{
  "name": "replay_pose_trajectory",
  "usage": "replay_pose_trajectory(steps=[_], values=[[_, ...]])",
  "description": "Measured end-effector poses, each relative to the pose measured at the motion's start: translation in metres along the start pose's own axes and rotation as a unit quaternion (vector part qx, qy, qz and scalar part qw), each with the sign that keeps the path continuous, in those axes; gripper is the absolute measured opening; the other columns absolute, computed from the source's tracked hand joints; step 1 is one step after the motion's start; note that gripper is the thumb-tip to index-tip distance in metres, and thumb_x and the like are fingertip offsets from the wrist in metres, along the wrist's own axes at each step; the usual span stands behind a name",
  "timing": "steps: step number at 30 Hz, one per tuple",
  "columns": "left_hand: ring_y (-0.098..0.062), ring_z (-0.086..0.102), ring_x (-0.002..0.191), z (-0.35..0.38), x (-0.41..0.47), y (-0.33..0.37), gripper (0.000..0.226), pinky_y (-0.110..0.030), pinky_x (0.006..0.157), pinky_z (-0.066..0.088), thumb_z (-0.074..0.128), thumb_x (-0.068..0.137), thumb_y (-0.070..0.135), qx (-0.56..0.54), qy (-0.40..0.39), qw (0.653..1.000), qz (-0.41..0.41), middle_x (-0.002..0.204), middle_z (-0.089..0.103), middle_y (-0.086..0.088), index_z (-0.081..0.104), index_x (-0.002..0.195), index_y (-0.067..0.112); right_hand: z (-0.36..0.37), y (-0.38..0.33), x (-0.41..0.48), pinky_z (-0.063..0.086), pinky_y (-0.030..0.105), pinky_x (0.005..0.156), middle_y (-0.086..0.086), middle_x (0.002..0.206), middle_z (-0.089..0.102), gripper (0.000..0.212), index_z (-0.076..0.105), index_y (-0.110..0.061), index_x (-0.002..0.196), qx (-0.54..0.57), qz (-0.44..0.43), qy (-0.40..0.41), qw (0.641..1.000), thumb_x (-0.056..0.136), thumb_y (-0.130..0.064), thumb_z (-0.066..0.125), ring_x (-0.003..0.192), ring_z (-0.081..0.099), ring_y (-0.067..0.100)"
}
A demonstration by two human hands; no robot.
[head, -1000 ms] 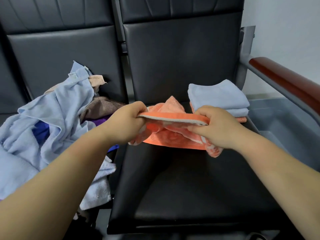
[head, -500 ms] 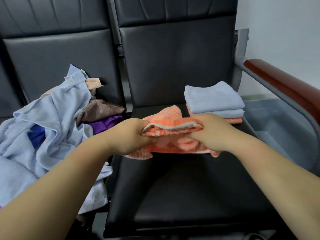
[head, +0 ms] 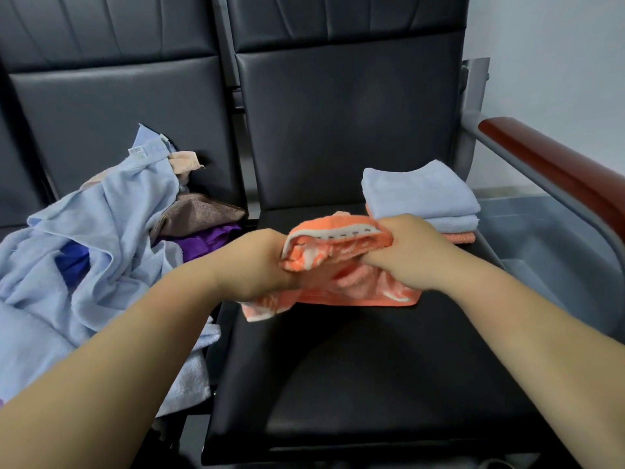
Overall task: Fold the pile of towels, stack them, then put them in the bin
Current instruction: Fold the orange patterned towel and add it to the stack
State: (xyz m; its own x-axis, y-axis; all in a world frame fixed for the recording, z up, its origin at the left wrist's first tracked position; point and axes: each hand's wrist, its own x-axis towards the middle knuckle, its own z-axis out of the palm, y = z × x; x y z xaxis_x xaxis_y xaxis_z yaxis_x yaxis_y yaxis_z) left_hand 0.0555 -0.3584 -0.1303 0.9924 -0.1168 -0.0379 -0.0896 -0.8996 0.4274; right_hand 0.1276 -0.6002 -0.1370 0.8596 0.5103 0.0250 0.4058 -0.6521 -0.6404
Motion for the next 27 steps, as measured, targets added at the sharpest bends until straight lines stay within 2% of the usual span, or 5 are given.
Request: replay_pose_trajectory(steps=[7,11,16,22,27], values=[[-0.023,0.069,0.117,-0.009,-0.005,0.0,0.028,-0.039,0.095,0.057,0.063,0.098,0.016,-0.441,0.07,0.894,0.038,0.122,0.074,-0.007,0.068,0.126,0.016,0.008,-0.001,-0.009,0.06,0.037,0.091,-0.01,0.103,0.078,0.035,0.07,-0.034,0.11,0.141,0.001,-0.109,0.984,0.079,-0.036,0.087,0.096,0.074,0.007],[-0.028,0.07,0.115,-0.005,-0.003,-0.001,0.045,-0.05,0.099,0.055,0.079,0.083,0.022,-0.398,0.022,0.917,0.034,0.12,0.074,-0.009,0.067,0.125,0.013,0.011,0.003,-0.004,0.053,0.031,0.066,-0.001,0.079,0.07,0.013,0.06,-0.031,0.085,-0.051,0.015,-0.075,0.996,0.086,-0.021,0.07,0.075,0.067,0.016],[-0.013,0.068,0.078,-0.001,-0.001,-0.001,0.021,-0.031,0.076,0.054,0.084,0.079,0.035,0.041,-0.011,0.999,-0.022,0.082,0.073,0.004,0.07,0.086,0.021,0.0,-0.004,-0.003,0.047,0.034,0.057,-0.002,0.059,0.066,0.019,0.059,-0.018,0.07,0.011,0.024,0.011,1.0,0.089,-0.016,0.063,0.056,0.064,0.014],[-0.018,0.074,0.097,-0.011,-0.001,-0.016,0.026,-0.042,0.091,0.06,0.066,0.08,0.023,-0.263,0.082,0.961,-0.016,0.099,0.078,-0.001,0.074,0.104,0.018,0.0,-0.009,-0.013,0.06,0.044,0.094,-0.009,0.098,0.08,0.026,0.074,-0.029,0.109,0.177,0.001,-0.046,0.983,0.085,-0.032,0.084,0.092,0.076,0.01],[-0.038,0.07,0.111,-0.011,0.0,-0.009,0.037,-0.05,0.096,0.056,0.07,0.085,0.009,-0.451,0.085,0.888,0.017,0.116,0.073,-0.02,0.07,0.121,0.007,0.002,-0.012,-0.016,0.051,0.032,0.049,0.011,0.065,0.064,0.031,0.061,-0.015,0.102,0.183,0.08,-0.171,0.965,0.083,-0.008,0.084,0.051,0.056,0.022]])
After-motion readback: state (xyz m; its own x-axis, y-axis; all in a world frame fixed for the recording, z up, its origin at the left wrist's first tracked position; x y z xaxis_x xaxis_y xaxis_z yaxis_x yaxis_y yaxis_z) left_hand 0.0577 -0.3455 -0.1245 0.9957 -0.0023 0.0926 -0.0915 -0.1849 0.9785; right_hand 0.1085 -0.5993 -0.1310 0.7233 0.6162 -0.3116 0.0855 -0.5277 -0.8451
